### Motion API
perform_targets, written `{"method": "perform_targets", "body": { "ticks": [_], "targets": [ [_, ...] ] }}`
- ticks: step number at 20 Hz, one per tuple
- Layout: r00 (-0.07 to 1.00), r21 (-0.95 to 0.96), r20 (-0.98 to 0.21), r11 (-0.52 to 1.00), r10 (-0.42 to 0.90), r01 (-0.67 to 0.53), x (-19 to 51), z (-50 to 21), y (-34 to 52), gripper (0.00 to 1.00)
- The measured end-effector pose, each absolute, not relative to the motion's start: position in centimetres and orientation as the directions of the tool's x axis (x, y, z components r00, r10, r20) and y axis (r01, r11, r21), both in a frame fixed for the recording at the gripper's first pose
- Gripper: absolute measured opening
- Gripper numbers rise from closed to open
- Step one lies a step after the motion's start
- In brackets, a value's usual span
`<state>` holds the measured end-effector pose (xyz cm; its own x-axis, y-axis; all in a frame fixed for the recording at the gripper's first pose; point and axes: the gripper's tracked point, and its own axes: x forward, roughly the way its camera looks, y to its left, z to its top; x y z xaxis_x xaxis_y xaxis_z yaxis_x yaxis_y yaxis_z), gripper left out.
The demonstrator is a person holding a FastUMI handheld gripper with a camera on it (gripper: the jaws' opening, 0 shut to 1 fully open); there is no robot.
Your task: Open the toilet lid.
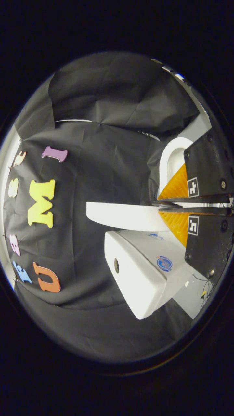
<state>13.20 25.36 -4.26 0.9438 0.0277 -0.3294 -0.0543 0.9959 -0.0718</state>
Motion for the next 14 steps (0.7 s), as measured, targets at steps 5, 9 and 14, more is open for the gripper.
{"method": "perform_targets", "body": {
  "ticks": [5, 9, 14],
  "targets": [
    [0.942, -0.155, -0.329, 0.98, 0.064, -0.121, 12.9, -4.6, 28.7, 0.1],
    [0.937, -0.181, -0.329, 0.967, 0.114, -0.181, 12.8, -4.7, 29.1, 0.14],
    [0.928, -0.095, -0.2, 0.936, 0.315, -0.338, 10.8, -0.8, 29.3, 0.63]
  ]
}}
